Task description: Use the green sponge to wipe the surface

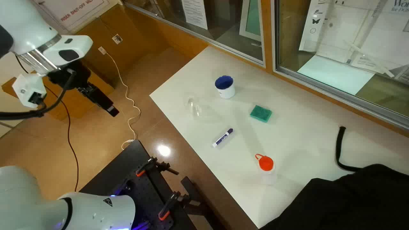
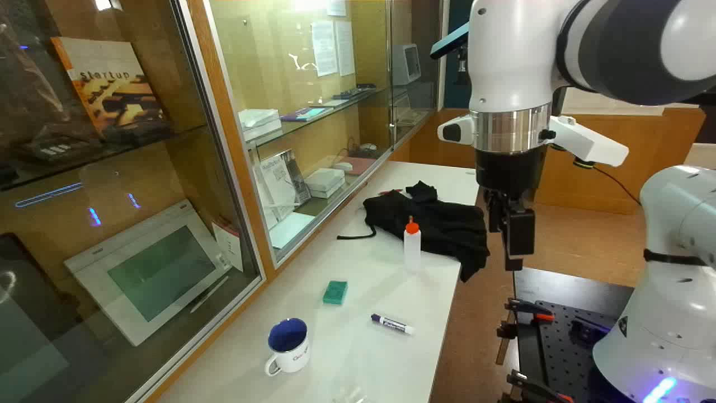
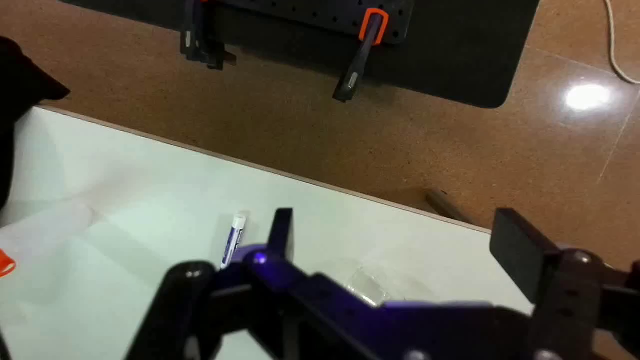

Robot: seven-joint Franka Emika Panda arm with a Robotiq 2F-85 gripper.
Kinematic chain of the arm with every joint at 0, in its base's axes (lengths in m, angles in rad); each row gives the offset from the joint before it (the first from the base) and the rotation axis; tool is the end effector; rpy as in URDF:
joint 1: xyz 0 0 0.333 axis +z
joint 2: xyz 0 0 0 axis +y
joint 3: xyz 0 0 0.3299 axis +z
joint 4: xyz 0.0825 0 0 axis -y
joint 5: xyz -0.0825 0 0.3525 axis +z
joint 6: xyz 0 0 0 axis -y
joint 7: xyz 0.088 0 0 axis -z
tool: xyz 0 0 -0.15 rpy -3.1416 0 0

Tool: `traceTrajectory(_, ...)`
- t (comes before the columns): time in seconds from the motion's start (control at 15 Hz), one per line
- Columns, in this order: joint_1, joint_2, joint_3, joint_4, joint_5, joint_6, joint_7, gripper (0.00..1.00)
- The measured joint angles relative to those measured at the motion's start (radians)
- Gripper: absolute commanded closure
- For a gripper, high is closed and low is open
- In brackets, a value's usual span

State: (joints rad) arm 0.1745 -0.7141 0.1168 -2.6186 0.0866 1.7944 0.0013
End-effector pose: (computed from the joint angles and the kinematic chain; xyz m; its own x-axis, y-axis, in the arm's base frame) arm 0.2634 0.0906 0.4384 0.9667 0.2300 -0.1122 0.2309 -0.9730 -0.0052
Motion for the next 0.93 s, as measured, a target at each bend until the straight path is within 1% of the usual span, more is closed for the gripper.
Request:
traceTrajectory(0.4,-0.001,0.0,0.0,0.0,-0.002,0.002,0.001,0.0)
traceTrajectory(0.53,-0.018,0.004,0.001,0.003,-0.022,0.033,0.01,0.0)
traceTrajectory(0.73,-0.078,0.043,-0.002,0.024,-0.083,0.138,0.039,0.0)
traceTrajectory(0.93,-0.157,0.14,-0.01,0.069,-0.159,0.256,0.073,0.0)
